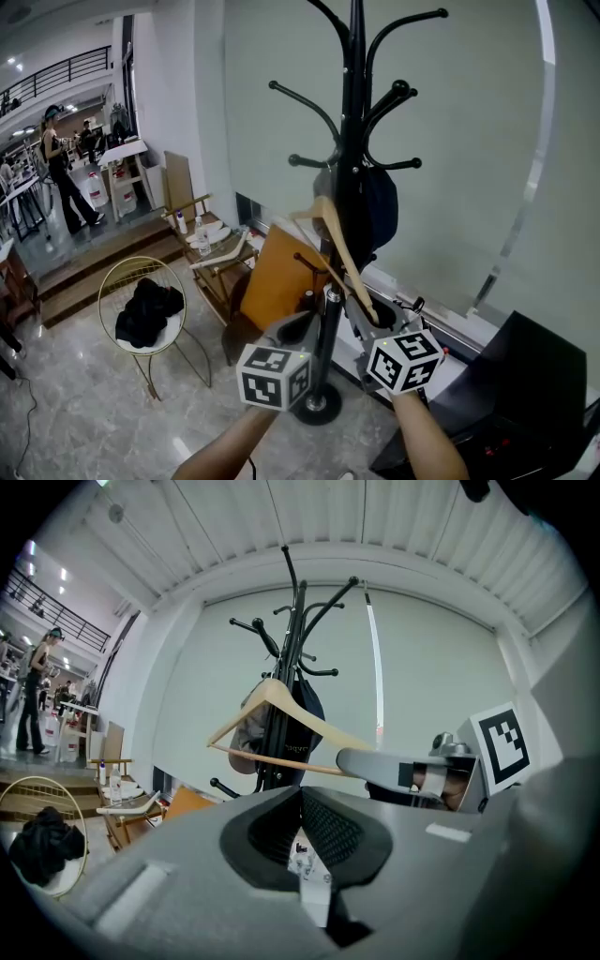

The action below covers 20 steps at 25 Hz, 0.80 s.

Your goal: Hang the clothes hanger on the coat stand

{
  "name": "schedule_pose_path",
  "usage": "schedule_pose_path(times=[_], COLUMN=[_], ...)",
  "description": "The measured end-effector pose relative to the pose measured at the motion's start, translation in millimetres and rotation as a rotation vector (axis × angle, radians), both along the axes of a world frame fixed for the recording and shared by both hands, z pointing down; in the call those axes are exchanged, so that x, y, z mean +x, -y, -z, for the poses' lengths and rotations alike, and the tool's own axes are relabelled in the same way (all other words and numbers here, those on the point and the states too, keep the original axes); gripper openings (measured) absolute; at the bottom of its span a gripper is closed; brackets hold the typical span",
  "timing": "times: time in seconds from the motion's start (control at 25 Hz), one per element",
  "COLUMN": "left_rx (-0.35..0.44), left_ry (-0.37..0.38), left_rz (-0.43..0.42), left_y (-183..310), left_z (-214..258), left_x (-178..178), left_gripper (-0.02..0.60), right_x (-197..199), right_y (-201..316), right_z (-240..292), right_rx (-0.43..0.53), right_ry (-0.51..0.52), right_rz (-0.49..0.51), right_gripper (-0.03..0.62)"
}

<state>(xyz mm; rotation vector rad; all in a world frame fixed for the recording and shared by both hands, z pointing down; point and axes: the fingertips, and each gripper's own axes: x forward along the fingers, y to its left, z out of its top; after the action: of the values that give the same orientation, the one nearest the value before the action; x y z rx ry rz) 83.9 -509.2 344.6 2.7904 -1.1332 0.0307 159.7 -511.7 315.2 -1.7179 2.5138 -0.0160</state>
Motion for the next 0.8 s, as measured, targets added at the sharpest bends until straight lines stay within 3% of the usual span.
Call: schedule_pose_path(times=[0.8], left_rx=[-0.002], left_ry=[-0.009], left_rz=[-0.102], left_y=[-38], left_z=[-4], left_x=[17], left_gripper=[0.005], right_x=[0], right_y=[-58], right_z=[-12], right_rx=[-0.007], right_ry=[0.037], right_rz=[-0.078], right_gripper=[0.071])
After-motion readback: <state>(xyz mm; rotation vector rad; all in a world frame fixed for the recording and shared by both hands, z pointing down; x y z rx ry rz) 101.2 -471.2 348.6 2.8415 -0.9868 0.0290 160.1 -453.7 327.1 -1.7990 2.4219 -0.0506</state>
